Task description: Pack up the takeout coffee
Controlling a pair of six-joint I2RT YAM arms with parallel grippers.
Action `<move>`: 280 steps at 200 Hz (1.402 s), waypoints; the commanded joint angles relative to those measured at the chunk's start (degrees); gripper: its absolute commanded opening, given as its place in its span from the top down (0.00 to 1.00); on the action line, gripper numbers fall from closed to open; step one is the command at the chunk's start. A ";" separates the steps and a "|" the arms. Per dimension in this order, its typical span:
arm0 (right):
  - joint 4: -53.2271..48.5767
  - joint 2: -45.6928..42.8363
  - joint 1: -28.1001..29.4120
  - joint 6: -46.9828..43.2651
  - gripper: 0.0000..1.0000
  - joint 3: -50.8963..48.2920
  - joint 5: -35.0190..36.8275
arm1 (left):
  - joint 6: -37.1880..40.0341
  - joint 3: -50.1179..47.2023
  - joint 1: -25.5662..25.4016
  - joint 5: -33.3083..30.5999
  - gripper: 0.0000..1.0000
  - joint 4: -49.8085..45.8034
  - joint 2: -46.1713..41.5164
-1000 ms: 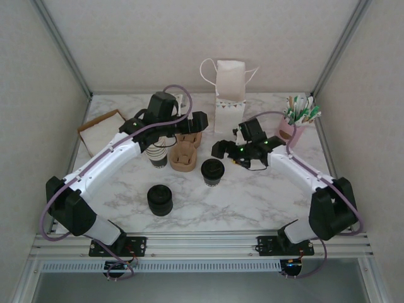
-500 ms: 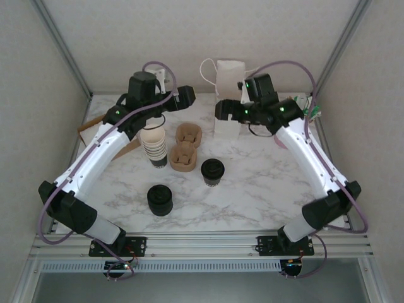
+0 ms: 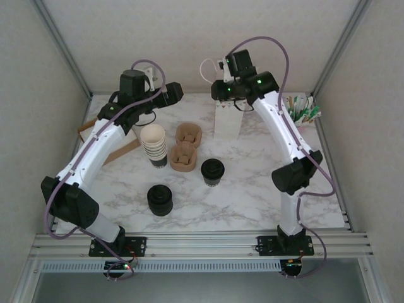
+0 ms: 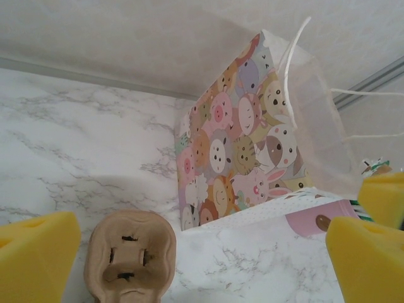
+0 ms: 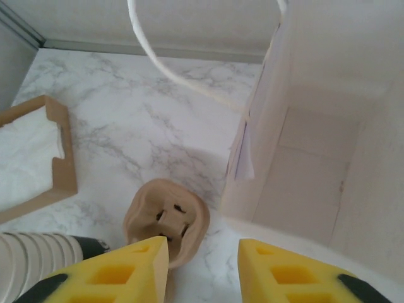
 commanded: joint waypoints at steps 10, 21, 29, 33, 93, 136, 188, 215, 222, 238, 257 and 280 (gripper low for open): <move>-4.90 6.66 0.64 -3.31 0.70 10.50 5.49 | -0.64 -1.55 0.40 1.92 0.01 2.04 0.22; -5.53 8.45 0.76 -3.81 0.71 12.91 6.23 | -0.66 -1.81 0.47 1.95 0.00 2.18 0.23; -5.37 9.31 0.83 -4.04 0.71 13.76 6.60 | -0.58 -2.06 0.47 2.10 0.00 2.23 0.23; -5.25 9.58 0.79 -4.09 0.71 14.02 6.98 | -0.51 -2.08 0.51 2.17 0.00 2.29 0.20; -5.45 12.41 0.93 -4.57 0.75 15.33 7.73 | -0.70 -2.81 0.51 2.87 0.00 2.93 0.53; -6.16 14.79 0.87 -4.84 0.83 17.99 7.24 | -0.95 -3.68 0.48 3.17 0.00 3.09 -0.01; -7.03 15.24 0.93 -5.28 0.88 18.41 8.32 | -1.22 -4.84 0.54 3.27 0.00 3.04 -0.93; -7.98 14.69 0.89 -5.80 0.92 18.41 9.67 | -1.28 -5.18 0.47 3.45 0.00 2.87 -0.99; -8.08 14.56 0.93 -5.97 0.90 18.37 9.76 | -1.24 -5.26 0.48 3.47 0.00 2.76 -1.08; -8.31 14.45 0.91 -6.20 0.76 18.41 9.42 | -1.27 -5.95 0.47 3.27 0.00 2.97 -1.54; -8.23 14.79 0.85 -6.31 0.73 18.41 9.24 | -1.38 -6.34 0.47 3.38 0.00 2.92 -1.57; -7.86 15.65 0.86 -6.51 0.73 18.38 8.98 | -1.30 -6.63 0.47 3.36 0.00 3.21 -1.48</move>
